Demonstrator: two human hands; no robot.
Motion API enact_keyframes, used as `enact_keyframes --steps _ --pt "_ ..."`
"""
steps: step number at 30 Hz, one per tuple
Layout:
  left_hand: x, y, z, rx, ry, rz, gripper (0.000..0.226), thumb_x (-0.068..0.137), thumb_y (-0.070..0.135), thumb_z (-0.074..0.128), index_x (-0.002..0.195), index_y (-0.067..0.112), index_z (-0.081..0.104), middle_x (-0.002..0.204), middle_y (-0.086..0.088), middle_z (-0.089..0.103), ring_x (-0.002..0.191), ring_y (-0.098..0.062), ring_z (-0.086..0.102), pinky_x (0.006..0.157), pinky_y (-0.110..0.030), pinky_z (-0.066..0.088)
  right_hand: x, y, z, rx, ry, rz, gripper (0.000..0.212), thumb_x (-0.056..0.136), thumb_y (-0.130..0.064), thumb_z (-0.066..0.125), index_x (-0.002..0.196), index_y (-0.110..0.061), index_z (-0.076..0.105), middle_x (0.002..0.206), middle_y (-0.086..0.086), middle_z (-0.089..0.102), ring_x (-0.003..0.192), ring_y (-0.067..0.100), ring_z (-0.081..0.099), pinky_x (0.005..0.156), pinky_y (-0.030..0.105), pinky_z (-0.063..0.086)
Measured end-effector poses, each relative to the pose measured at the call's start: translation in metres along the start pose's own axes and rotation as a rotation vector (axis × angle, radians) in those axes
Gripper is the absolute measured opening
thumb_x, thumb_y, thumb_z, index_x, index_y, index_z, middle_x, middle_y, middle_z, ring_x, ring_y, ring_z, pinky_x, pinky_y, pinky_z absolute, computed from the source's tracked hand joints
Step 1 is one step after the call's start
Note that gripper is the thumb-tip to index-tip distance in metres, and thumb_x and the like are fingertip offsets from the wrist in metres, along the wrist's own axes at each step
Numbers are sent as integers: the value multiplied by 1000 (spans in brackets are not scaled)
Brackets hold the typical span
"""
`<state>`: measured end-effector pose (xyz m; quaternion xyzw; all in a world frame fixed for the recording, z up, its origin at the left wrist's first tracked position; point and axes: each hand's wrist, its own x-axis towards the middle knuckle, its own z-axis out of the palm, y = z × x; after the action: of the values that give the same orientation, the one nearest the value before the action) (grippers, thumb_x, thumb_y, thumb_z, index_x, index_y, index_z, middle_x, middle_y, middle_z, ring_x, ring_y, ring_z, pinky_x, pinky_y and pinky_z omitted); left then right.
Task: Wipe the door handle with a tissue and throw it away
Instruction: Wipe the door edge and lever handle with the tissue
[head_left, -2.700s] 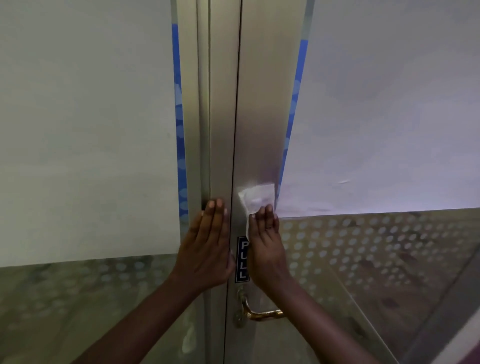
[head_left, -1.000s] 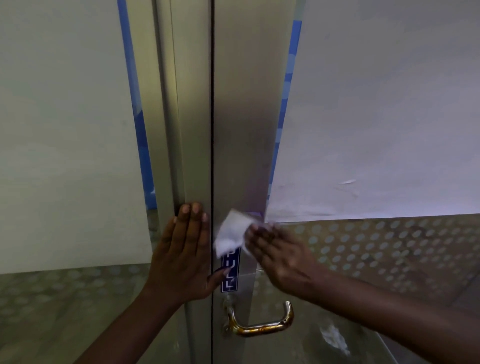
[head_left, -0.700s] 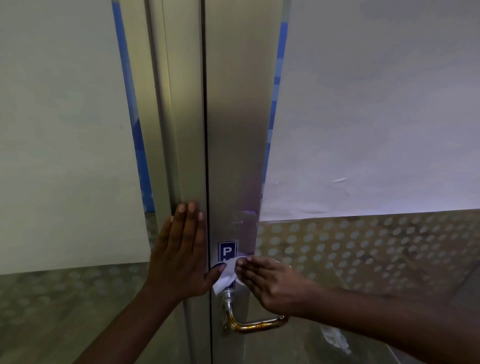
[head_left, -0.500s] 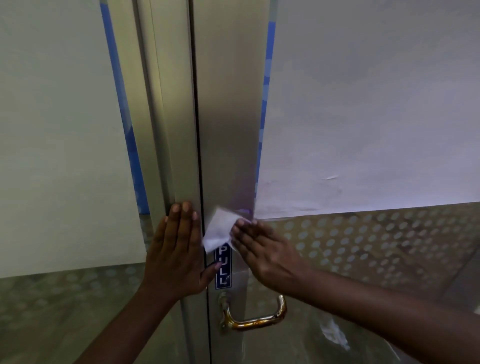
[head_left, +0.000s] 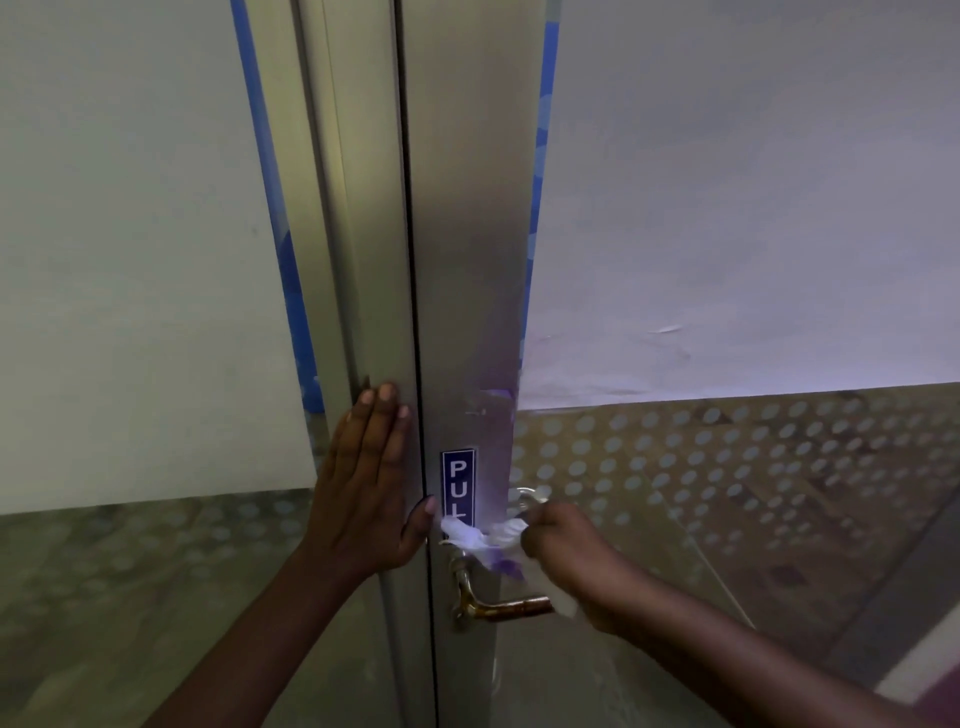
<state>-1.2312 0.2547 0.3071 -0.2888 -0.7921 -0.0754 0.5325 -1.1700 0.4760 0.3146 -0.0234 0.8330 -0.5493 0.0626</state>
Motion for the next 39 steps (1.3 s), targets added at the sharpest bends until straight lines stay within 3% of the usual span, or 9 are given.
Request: enact_keyframes --steps 2,4,9,13,17,19,22,29,39 --pt "-7 -1 1 2 -12 7 75 98 52 29 150 -1 17 164 -14 2 150 -34 11 122 -48 17 -7 6 -4 373 -41 214 32 76 3 39 72 -12 67 74 11 64 63 22 60 58 29 46" --pt "-14 -1 3 10 -21 12 74 98 51 30 151 0 16 165 -12 1 151 -33 10 123 -47 16 -13 10 -4 433 -10 230 35 79 2 37 63 -13 65 67 10 64 56 21 61 56 30 47" --pt "-19 2 7 36 -5 14 76 97 51 30 153 4 11 165 -10 -2 152 -29 4 124 -43 7 -8 18 21 7 217 75 33 94 -11 42 72 -11 67 68 9 71 63 24 68 61 46 61" --pt "-20 2 11 69 -1 17 76 96 52 29 152 3 12 165 -11 -1 152 -29 4 124 -43 5 -5 28 48 -500 340 -158 28 96 -25 42 78 -18 62 73 3 70 69 19 63 63 32 46" --pt "-22 2 13 82 5 23 77 96 52 29 152 2 13 165 -11 -1 152 -30 4 124 -43 4 -2 30 77 -829 271 -225 6 81 -15 60 86 -13 63 74 10 70 68 27 67 55 29 45" --pt "-22 1 14 85 12 26 77 96 52 29 152 2 13 165 -12 -1 152 -30 3 124 -44 4 -2 29 93 -936 285 -271 12 63 -7 64 73 -12 67 63 6 68 57 21 66 49 22 47" --pt "-22 1 15 100 24 41 77 95 51 30 152 2 13 165 -12 -2 152 -30 3 124 -44 3 0 32 119 -1180 300 -231 35 67 -13 48 87 1 73 78 15 73 72 27 70 68 31 58" --pt "-22 0 20 146 51 64 77 96 51 28 151 -1 15 164 -15 0 152 -32 3 124 -44 3 -9 28 143 -1233 121 -10 60 70 -36 34 91 3 74 97 26 72 93 39 69 78 42 58" --pt "-21 0 25 196 64 82 77 97 52 22 151 -1 11 164 -17 -3 152 -33 0 124 -45 1 3 43 133 -1437 258 -183 38 63 -1 35 65 5 72 64 22 69 53 33 64 50 30 54"
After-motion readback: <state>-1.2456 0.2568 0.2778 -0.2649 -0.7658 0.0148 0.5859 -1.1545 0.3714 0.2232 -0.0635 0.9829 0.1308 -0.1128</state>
